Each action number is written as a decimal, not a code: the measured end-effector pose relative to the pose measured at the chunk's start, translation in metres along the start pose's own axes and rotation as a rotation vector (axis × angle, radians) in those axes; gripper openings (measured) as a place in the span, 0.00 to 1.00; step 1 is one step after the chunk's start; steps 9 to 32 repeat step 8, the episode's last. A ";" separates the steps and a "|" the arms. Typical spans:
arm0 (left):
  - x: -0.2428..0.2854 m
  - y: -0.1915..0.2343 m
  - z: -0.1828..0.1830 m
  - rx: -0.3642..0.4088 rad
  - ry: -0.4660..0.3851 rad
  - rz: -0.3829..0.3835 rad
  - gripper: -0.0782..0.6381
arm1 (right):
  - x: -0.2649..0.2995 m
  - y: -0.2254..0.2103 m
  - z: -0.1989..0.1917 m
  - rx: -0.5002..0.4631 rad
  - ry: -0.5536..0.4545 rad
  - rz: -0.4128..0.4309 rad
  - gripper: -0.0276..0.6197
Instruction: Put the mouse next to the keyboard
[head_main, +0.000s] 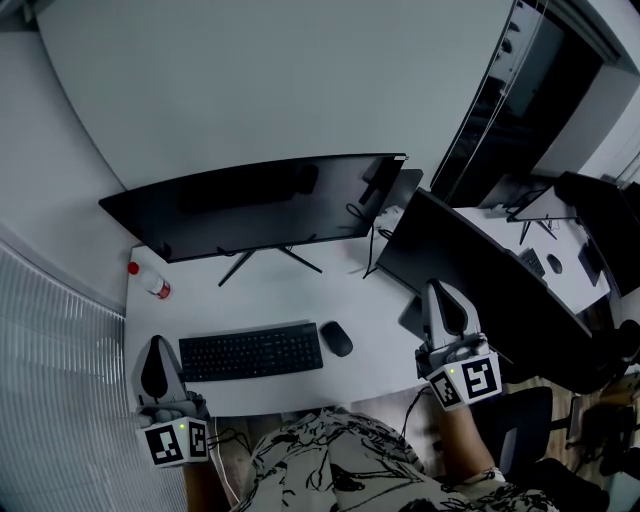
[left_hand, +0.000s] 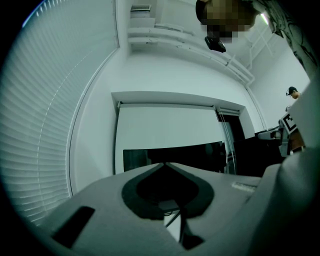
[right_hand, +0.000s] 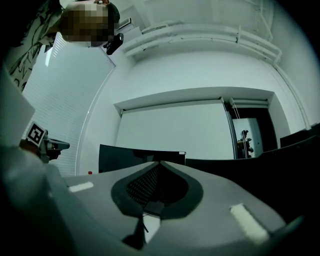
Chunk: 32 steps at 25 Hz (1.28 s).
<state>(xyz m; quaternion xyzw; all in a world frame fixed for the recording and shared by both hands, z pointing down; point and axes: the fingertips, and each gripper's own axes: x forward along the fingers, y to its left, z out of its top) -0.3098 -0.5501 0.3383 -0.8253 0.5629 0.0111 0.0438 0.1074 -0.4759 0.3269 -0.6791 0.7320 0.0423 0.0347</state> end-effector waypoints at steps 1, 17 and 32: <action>0.000 0.000 0.000 -0.001 0.000 0.001 0.11 | 0.001 0.001 -0.001 -0.001 0.003 0.002 0.05; -0.002 -0.001 0.001 -0.005 -0.010 0.000 0.11 | 0.000 0.002 0.000 -0.005 0.005 0.002 0.05; -0.002 -0.001 0.001 -0.005 -0.010 0.000 0.11 | 0.000 0.002 0.000 -0.005 0.005 0.002 0.05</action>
